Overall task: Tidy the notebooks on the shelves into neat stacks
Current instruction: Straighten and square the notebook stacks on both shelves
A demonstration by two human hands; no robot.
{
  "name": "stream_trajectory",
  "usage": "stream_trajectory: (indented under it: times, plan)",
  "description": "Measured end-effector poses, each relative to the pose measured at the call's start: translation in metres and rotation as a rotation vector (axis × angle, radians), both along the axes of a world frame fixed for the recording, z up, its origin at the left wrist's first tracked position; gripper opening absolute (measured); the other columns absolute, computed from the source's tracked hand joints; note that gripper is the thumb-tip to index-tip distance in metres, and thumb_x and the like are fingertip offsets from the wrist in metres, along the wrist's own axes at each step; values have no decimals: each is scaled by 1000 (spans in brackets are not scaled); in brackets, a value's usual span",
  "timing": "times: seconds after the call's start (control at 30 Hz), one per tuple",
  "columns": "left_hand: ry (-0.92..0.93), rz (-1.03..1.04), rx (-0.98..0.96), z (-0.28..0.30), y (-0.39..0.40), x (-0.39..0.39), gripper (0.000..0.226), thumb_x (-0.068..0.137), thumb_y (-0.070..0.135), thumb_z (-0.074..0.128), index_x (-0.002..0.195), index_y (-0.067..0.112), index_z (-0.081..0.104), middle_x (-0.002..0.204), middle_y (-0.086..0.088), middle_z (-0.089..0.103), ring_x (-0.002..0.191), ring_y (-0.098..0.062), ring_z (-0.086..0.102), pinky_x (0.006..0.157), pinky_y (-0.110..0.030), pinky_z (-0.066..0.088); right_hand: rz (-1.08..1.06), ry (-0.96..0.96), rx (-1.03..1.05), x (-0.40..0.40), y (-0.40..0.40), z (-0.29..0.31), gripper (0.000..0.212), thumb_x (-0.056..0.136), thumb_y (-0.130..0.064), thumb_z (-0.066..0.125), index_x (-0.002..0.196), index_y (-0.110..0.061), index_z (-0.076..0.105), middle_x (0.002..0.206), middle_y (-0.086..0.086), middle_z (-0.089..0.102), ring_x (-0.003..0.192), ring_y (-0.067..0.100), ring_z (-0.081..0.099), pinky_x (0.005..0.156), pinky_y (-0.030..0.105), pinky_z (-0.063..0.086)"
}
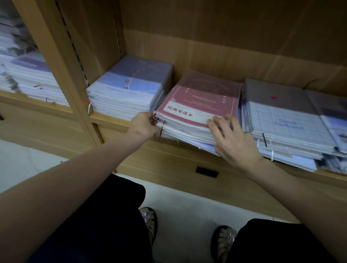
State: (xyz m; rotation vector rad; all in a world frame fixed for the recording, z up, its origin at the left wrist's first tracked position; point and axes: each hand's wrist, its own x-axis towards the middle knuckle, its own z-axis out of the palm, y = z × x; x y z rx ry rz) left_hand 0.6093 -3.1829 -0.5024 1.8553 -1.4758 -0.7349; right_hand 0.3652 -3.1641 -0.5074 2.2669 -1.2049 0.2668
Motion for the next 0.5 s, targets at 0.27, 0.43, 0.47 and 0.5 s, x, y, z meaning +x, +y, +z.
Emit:
stream_trajectory:
  times: [0.27, 0.43, 0.47, 0.5]
  plan:
    - [-50, -80, 78, -1, 3, -5, 46, 78, 15, 73, 117, 4, 51, 112, -7, 59, 103, -21, 55, 86, -28, 44, 58, 0, 34, -1, -3, 10, 71, 54, -8, 82, 117, -3, 49, 107, 16, 60, 99, 41, 57, 31, 35, 47]
    - [-342, -125, -82, 7, 15, 5, 37, 85, 8, 62, 119, -2, 51, 116, -16, 56, 105, -27, 57, 84, -26, 41, 73, 5, 28, -3, -4, 12, 73, 52, -9, 84, 117, -3, 50, 109, 16, 61, 98, 41, 59, 31, 34, 46]
    - [-409, -144, -150, 7, 19, 8, 38, 85, 6, 60, 121, -3, 48, 118, -18, 52, 106, -28, 55, 87, -28, 41, 70, 9, 33, -3, -5, 12, 74, 52, -10, 84, 118, -3, 49, 109, 16, 61, 99, 41, 58, 31, 34, 47]
    - [-476, -168, -237, 9, 24, 9, 38, 85, 3, 58, 121, -4, 47, 119, -19, 49, 106, -29, 53, 89, -30, 41, 61, 17, 44, -2, -5, 13, 75, 52, -10, 84, 118, -3, 50, 110, 16, 61, 99, 41, 58, 32, 34, 47]
